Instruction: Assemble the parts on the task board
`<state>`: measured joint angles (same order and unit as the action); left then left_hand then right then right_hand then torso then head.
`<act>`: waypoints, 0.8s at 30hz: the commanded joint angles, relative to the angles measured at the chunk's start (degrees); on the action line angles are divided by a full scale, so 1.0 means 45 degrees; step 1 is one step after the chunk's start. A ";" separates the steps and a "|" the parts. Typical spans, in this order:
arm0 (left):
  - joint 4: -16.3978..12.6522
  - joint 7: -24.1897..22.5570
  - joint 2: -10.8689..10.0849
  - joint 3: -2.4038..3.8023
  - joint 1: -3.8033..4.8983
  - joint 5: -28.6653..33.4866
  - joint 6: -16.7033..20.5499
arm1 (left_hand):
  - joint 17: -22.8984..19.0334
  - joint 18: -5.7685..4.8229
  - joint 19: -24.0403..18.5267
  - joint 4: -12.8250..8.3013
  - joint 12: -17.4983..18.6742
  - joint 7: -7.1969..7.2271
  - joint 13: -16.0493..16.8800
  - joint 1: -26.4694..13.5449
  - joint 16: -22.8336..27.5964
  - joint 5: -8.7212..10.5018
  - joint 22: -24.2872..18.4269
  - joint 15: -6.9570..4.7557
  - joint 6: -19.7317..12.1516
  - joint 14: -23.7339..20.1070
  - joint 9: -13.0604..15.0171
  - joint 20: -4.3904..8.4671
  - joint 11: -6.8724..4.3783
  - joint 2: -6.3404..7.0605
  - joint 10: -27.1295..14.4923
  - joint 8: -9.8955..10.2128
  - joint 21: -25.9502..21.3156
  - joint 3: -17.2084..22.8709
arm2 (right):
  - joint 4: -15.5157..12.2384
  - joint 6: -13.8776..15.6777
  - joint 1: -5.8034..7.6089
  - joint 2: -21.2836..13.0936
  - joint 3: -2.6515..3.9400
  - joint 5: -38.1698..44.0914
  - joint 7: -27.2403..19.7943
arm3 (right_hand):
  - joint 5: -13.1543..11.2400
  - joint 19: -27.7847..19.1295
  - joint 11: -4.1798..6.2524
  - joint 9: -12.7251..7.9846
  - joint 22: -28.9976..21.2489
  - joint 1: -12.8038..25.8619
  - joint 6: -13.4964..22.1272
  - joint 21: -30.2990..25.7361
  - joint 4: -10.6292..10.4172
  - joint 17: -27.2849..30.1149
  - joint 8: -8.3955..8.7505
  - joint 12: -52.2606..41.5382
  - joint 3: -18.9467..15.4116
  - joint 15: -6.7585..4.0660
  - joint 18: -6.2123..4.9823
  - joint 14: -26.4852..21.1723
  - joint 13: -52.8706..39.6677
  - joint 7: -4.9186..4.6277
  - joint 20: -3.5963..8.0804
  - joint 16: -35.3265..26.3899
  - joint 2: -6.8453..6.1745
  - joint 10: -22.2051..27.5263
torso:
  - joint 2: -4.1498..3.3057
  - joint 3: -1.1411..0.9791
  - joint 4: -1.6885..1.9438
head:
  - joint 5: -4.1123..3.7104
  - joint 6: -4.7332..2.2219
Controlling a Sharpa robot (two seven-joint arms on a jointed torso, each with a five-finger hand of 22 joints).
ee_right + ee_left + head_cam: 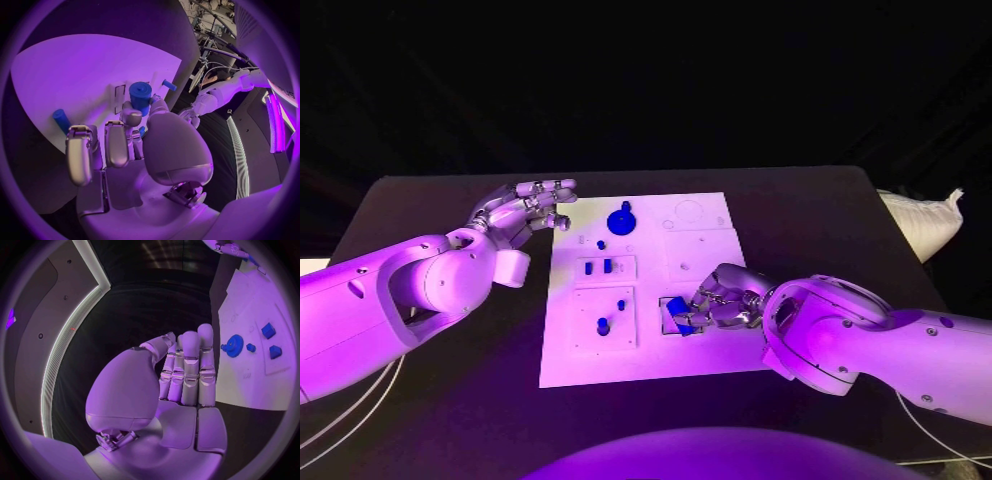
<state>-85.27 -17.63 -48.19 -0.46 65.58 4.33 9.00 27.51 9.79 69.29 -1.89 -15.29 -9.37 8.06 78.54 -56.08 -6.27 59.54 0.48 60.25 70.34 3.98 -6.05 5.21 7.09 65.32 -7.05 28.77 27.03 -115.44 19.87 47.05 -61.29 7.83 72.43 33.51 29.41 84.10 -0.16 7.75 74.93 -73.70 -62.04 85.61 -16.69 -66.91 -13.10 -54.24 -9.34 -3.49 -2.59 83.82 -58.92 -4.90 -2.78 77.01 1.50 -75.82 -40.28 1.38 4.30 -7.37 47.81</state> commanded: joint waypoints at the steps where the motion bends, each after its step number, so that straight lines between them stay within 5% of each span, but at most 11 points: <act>1: -0.0039 -0.0041 0.0029 0.0007 -0.0009 -0.0052 -0.0263 | -0.0012 0.0137 -0.0099 -0.0009 -0.0077 -0.0034 0.0015 -0.0036 0.0078 -0.0043 -0.0013 -0.0034 -0.0080 -0.0087 -0.0018 -0.0005 -0.0030 -0.0115 -0.0073 -0.0063 -0.0066 -0.0067 | 0.0039 -0.0519 -0.0015 0.0061 -0.0005 0.0089 0.0087 | -0.0125 0.0534 0.0009 0.0515 0.2173 0.0197 -0.0119 0.0062 -0.0005 -0.0016 -0.0007 0.0040 -0.0127 -0.0072 0.0238 0.0636 -0.0047 0.0050 0.0054 0.0067 -0.0031 -0.0109 | 0.0008 -0.0004 0.0005 | 0.0006 0.0001; 5: -0.0033 -0.0039 0.0035 0.0007 -0.0009 -0.0053 -0.0264 | -0.0012 0.0137 -0.0099 -0.0009 -0.0077 -0.0034 0.0015 -0.0036 0.0078 -0.0043 -0.0013 -0.0034 -0.0080 -0.0087 -0.0018 -0.0005 -0.0030 -0.0115 -0.0073 -0.0063 -0.0066 -0.0067 | 0.0079 -0.0357 -0.0016 0.0116 -0.0006 0.0358 0.0088 | -0.0580 0.0530 0.0016 0.0584 0.2170 0.0585 -0.0149 0.0057 -0.0003 0.0007 0.0001 0.0141 -0.0371 -0.0075 0.0237 0.0628 -0.0046 0.0066 0.0059 0.0067 -0.0059 -0.0099 | 0.0009 -0.0011 -0.0003 | 0.0026 -0.0003; 7: -0.0030 -0.0038 0.0037 0.0007 -0.0009 -0.0053 -0.0263 | -0.0012 0.0137 -0.0099 -0.0009 -0.0077 -0.0034 0.0015 -0.0036 0.0078 -0.0043 -0.0013 -0.0034 -0.0080 -0.0087 -0.0018 -0.0005 -0.0030 -0.0115 -0.0073 -0.0063 -0.0066 -0.0067 | 0.0093 -0.0237 -0.0016 0.0136 -0.0006 0.0446 0.0070 | -0.1692 0.0497 -0.0002 0.0643 0.2125 0.1044 -0.0118 0.0017 0.0010 0.0062 0.0031 0.0742 -0.0695 -0.0065 0.0225 0.0606 0.0370 0.0061 0.0054 0.0040 -0.0131 0.0130 | 0.0006 -0.0011 -0.0002 | 0.0027 0.0004; 10: -0.0029 -0.0028 0.0040 0.0007 -0.0009 -0.0054 -0.0269 | -0.0012 0.0137 -0.0099 -0.0009 -0.0077 -0.0034 0.0015 -0.0036 0.0078 -0.0043 -0.0013 -0.0034 -0.0080 -0.0087 -0.0018 -0.0005 -0.0030 -0.0115 -0.0073 -0.0063 -0.0066 -0.0067 | 0.0115 -0.0013 -0.0016 0.0164 -0.0006 0.0602 -0.0013 | -0.4094 0.0437 -0.0069 0.0718 0.2045 0.1964 0.0057 -0.0055 -0.0026 0.0051 0.0137 0.1652 -0.1183 -0.0007 0.0202 0.0584 0.0968 -0.0021 0.0014 0.0040 -0.0450 0.0495 | 0.0005 -0.0010 -0.0003 | 0.0040 0.0013; 13: -0.0029 -0.0015 0.0044 0.0007 -0.0009 -0.0055 -0.0276 | -0.0012 0.0137 -0.0099 -0.0009 -0.0077 -0.0034 0.0015 -0.0036 0.0078 -0.0043 -0.0013 -0.0034 -0.0080 -0.0087 -0.0018 -0.0005 -0.0030 -0.0115 -0.0073 -0.0063 -0.0066 -0.0067 | 0.0129 0.0076 -0.0015 0.0172 -0.0007 0.0755 -0.0094 | -0.5307 0.0366 -0.0122 0.0793 0.1949 0.3023 0.0208 -0.0142 -0.0082 0.0099 0.0220 0.2528 -0.0784 0.0065 0.0174 0.0554 0.1555 -0.0108 -0.0051 -0.0004 -0.1382 0.0837 | 0.0002 -0.0010 -0.0005 | 0.0068 0.0016; 15: -0.0030 -0.0012 0.0048 0.0007 -0.0009 -0.0058 -0.0277 | -0.0023 0.0137 -0.0100 -0.0013 -0.0100 -0.0038 0.0018 -0.0046 0.0077 -0.0041 -0.0023 -0.0031 -0.0089 -0.0096 -0.0019 -0.0008 -0.0026 -0.0121 -0.0102 -0.0067 -0.0083 -0.0091 | 0.0130 0.0106 -0.0015 0.0164 -0.0007 0.0858 -0.0137 | -0.5573 0.0341 -0.0181 0.0836 0.1913 0.3448 0.0253 -0.0177 -0.0086 0.0146 0.0246 0.2784 -0.0380 0.0075 0.0163 0.0541 0.1711 -0.0098 -0.0075 -0.0040 -0.1857 0.0911 | 0.0005 -0.0010 -0.0006 | 0.0092 0.0023; 17: -0.0032 -0.0014 0.0048 0.0008 -0.0009 -0.0096 -0.0278 | -0.0031 0.0135 -0.0100 -0.0003 -0.0115 -0.0045 0.0020 -0.0073 0.0076 -0.0035 -0.0030 -0.0025 -0.0100 -0.0102 -0.0020 -0.0013 -0.0018 -0.0123 -0.0123 -0.0067 -0.0094 -0.0116 | 0.0117 0.0088 -0.0015 0.0140 -0.0007 0.1003 -0.0191 | -0.5611 0.0329 -0.0171 0.0857 0.1897 0.3535 0.0264 -0.0192 -0.0082 0.0177 0.0255 0.2925 -0.0265 0.0082 0.0159 0.0534 0.1801 -0.0116 -0.0085 -0.0063 -0.2011 0.0950 | 0.0010 -0.0009 -0.0003 | 0.0103 0.0041; 20: -0.0036 -0.0013 0.0042 0.0008 -0.0009 -0.0157 -0.0289 | -0.0033 0.0135 -0.0100 0.0002 -0.0121 -0.0048 0.0020 -0.0086 0.0075 -0.0030 -0.0033 -0.0023 -0.0105 -0.0103 -0.0021 -0.0015 -0.0016 -0.0123 -0.0131 -0.0067 -0.0099 -0.0127 | 0.0090 -0.0014 -0.0016 0.0089 -0.0007 0.1232 -0.0306 | -0.5421 0.0327 -0.0166 0.0925 0.1894 0.2615 0.0233 -0.0200 0.0006 0.0177 0.0243 0.2997 0.0196 0.0077 0.0157 0.0537 0.1813 -0.0099 -0.0088 -0.0071 -0.1673 0.0915 | 0.0004 -0.0018 -0.0001 | 0.0113 0.0049; 24: -0.0034 -0.0012 0.0043 0.0008 -0.0009 -0.0191 -0.0304 | -0.0033 0.0135 -0.0100 0.0002 -0.0121 -0.0048 0.0020 -0.0086 0.0075 -0.0030 -0.0033 -0.0023 -0.0105 -0.0103 -0.0021 -0.0015 -0.0016 -0.0123 -0.0131 -0.0067 -0.0099 -0.0127 | 0.0081 -0.0310 -0.0017 0.0084 -0.0007 0.1620 -0.0393 | -0.4972 0.0372 -0.0109 0.1027 0.1957 0.0652 0.0140 -0.0155 0.0757 0.0160 0.0190 0.2868 0.0626 0.0030 0.0174 0.0548 0.1657 -0.0052 -0.0052 -0.0065 -0.1248 0.0765 | 0.0008 -0.0013 -0.0009 | 0.0101 0.0082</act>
<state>-85.28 -17.51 -48.09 -0.46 65.58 4.03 8.80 27.41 9.79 69.30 -1.91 -15.64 -9.58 8.05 78.31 -56.09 -6.27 59.45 0.48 60.04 70.33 3.98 -6.05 4.99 6.86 65.11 -7.05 28.50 26.71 -114.95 19.86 47.04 -60.97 7.81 76.48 32.94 6.88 84.10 -0.75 12.32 74.92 -69.97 -61.35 84.94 -13.69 -66.14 -12.27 -41.24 -6.58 -3.49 -2.59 83.82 -51.35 -5.36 -2.78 77.00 -4.24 -72.14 -40.25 1.31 4.27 -6.88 48.09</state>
